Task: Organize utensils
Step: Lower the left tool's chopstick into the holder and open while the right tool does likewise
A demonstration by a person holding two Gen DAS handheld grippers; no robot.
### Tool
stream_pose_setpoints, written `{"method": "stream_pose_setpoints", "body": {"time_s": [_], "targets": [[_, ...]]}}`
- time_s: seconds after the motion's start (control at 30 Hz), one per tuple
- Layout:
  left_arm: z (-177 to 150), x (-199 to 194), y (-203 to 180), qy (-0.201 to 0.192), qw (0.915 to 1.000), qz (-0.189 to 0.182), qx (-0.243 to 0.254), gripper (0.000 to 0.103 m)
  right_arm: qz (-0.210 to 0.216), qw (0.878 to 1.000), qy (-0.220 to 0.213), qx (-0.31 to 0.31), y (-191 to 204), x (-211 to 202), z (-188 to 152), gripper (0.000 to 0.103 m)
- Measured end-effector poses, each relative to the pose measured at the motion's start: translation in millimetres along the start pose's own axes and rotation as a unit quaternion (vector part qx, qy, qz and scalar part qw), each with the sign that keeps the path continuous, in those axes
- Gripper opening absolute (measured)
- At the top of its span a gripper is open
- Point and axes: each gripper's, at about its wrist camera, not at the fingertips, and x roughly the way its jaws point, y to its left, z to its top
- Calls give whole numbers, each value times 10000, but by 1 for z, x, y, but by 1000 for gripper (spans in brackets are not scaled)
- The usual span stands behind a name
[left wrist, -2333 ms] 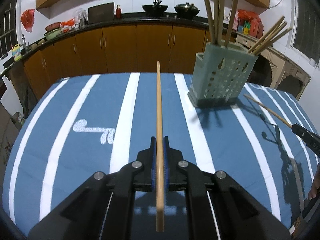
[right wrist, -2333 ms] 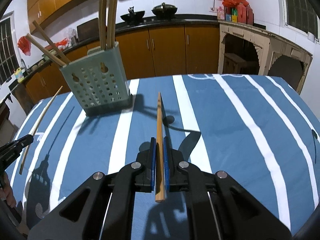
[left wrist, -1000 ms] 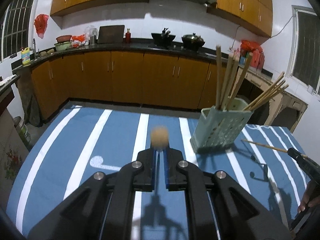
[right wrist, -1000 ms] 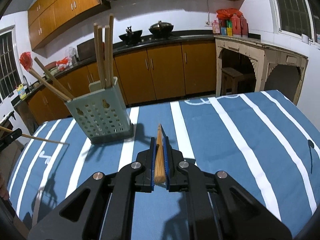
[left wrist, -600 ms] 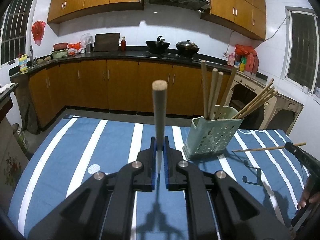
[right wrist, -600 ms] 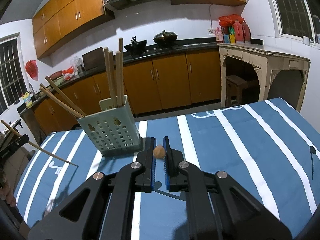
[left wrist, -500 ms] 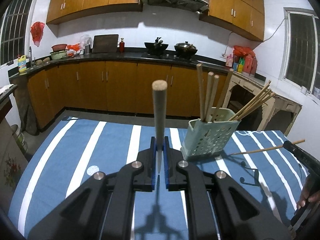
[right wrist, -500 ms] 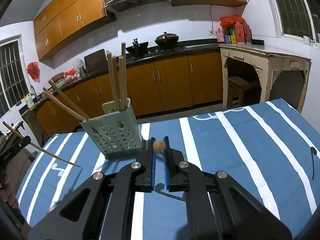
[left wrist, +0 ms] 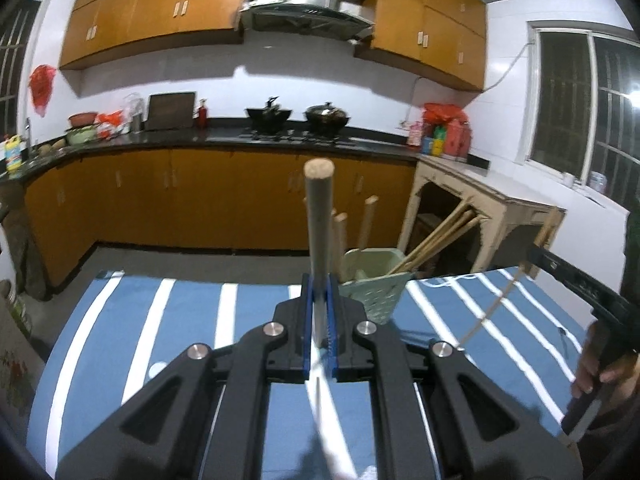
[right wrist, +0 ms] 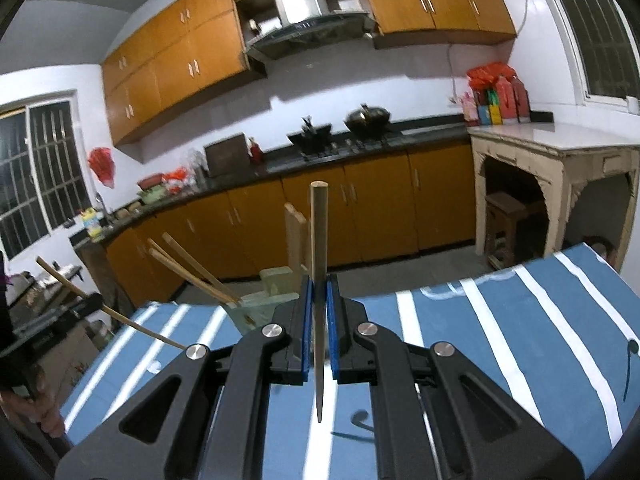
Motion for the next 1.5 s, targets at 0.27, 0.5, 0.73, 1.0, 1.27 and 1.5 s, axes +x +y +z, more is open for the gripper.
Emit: {"method": "stream_pose_setpoints", "body": {"time_s": [0.27,0.5,0.73,1.0,1.27,1.5], "targets": [[49,-9,-37,-455,9980,-377,207,7,208,9962,-790,-292,30,-7,48,8],[83,13,-64,-963,9944,-136,424,7,164,9911,-1271,-355,45,17,71,8],[82,64,-62,-731,9969,-1,280,7,47,9910,-1254,-472,48,55,58,8],[70,96,-53,-533,9983,133,191,7,-70,9934,-1043,-469,44,80,39,8],[60,119,-53,-365,9988,213,246,7,-131,9952,-876,-419,38,91,32,8],[58,122,-55,-385,9987,219,256,8,-168,9961,-752,-429,39,97,28,8]]}}
